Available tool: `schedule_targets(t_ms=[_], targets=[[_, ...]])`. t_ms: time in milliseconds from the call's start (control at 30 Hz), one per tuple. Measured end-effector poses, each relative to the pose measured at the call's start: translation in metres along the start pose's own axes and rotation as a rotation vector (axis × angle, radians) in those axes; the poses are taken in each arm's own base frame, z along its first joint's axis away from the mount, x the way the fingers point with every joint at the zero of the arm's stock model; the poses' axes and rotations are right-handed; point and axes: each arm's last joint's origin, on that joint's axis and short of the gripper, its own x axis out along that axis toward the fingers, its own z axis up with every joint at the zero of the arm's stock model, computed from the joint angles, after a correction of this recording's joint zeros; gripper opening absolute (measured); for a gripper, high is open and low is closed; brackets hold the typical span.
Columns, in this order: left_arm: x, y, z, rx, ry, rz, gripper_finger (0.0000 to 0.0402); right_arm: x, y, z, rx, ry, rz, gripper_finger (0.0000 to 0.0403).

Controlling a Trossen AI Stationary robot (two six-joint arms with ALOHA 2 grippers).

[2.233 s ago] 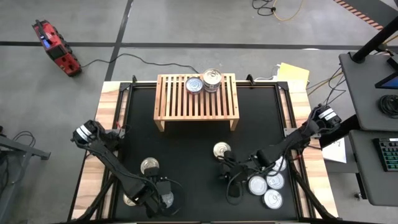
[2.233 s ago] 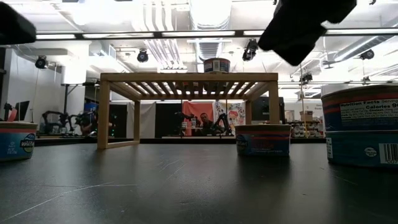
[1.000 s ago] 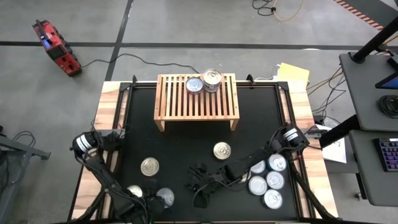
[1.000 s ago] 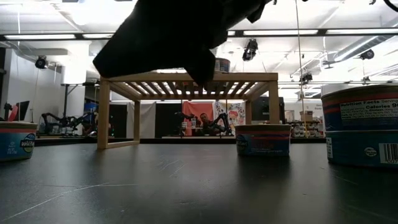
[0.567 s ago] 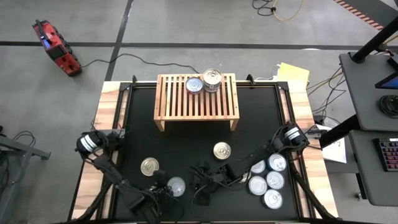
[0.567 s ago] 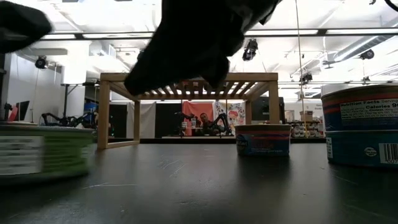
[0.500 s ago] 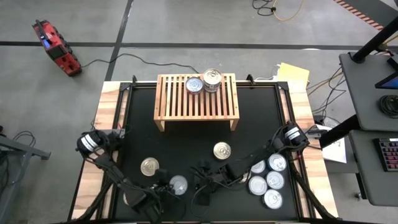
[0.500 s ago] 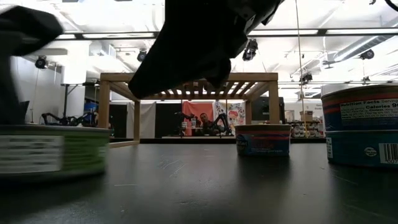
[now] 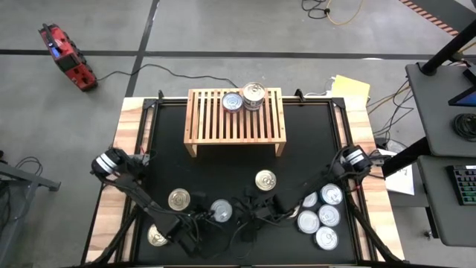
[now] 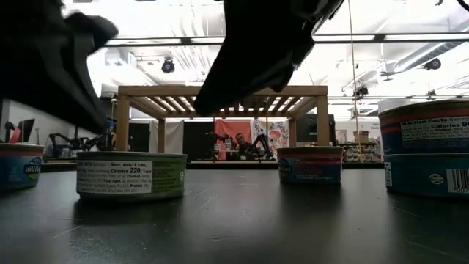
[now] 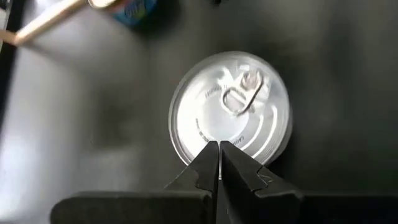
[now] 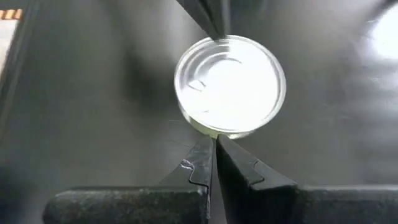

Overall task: Stack canned seafood by type on shelf
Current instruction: Put the green tuna can on the shelf

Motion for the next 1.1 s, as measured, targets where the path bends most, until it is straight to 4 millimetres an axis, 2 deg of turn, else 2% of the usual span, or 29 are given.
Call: schedule_targets(t_ms=[267, 467, 600, 733, 933, 1100], targets=[[-0.032, 0.008, 0.001, -0.028, -0.101, -0.077, 0.0000, -0.007, 0.006, -0.003, -0.041, -0.005, 0.006, 0.0013], [-0.042, 0.002, -0.009, -0.053, -0.186, -0.143, 0.0000, -0.016, 0.016, -0.007, -0.099, -0.034, -0.011, 0.0013], [-0.038, -0.002, -0.014, -0.053, -0.257, -0.200, 0.0000, -0.030, 0.020, -0.008, -0.188, -0.104, -0.054, 0.0013], [-0.026, -0.004, -0.022, -0.060, -0.252, -0.249, 0.0000, -0.025, 0.018, -0.017, -0.198, -0.164, -0.066, 0.0013], [-0.013, 0.003, -0.023, -0.140, -0.254, -0.178, 0.0000, -0.008, -0.004, -0.022, -0.063, -0.238, -0.073, 0.0013], [-0.009, 0.005, -0.022, -0.137, -0.246, -0.168, 0.0000, -0.001, -0.022, -0.013, 0.120, -0.281, -0.078, 0.0013]])
